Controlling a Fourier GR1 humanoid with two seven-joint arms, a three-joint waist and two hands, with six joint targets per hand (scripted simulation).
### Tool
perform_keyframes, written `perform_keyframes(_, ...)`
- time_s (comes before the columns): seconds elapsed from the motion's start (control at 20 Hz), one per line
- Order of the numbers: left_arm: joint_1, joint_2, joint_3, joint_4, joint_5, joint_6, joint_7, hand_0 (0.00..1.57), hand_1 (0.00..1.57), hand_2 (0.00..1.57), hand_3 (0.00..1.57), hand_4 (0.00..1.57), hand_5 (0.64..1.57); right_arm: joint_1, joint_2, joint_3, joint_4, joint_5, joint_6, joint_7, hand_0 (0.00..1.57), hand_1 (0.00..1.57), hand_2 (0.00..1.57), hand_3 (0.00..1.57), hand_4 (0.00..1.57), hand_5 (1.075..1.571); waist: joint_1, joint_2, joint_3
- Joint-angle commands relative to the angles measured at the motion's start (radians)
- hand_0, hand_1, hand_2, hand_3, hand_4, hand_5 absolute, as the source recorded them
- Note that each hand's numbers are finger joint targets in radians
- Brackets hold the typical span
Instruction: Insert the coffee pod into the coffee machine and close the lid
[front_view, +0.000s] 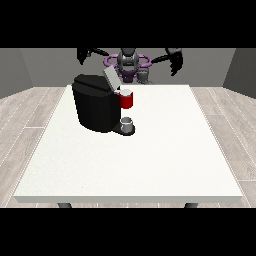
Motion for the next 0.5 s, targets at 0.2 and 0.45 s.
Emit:
perform_keyframes(0.2, 0.116, -0.020, -0.035, -0.133, 0.101, -0.041, 0.043, 0.00, 0.00, 0.00, 0.00, 0.39, 1.571, -0.088, -0.075, -0.022, -0.030, -0.005, 0.053, 0.075, 0.00, 0.00, 0.00, 0.00, 0.00, 1.571, 0.056, 0.011, 0.0006)
perform_keyframes(0.45, 0.084, -0.043, -0.153, -0.215, 0.186, -0.031, 0.114, 0.00, 0.00, 0.00, 0.00, 0.41, 1.571, -0.197, -0.121, -0.141, 0.130, -0.054, 0.027, 0.058, 0.00, 0.00, 0.00, 0.00, 0.11, 1.571, 0.164, 0.070, 0.0012)
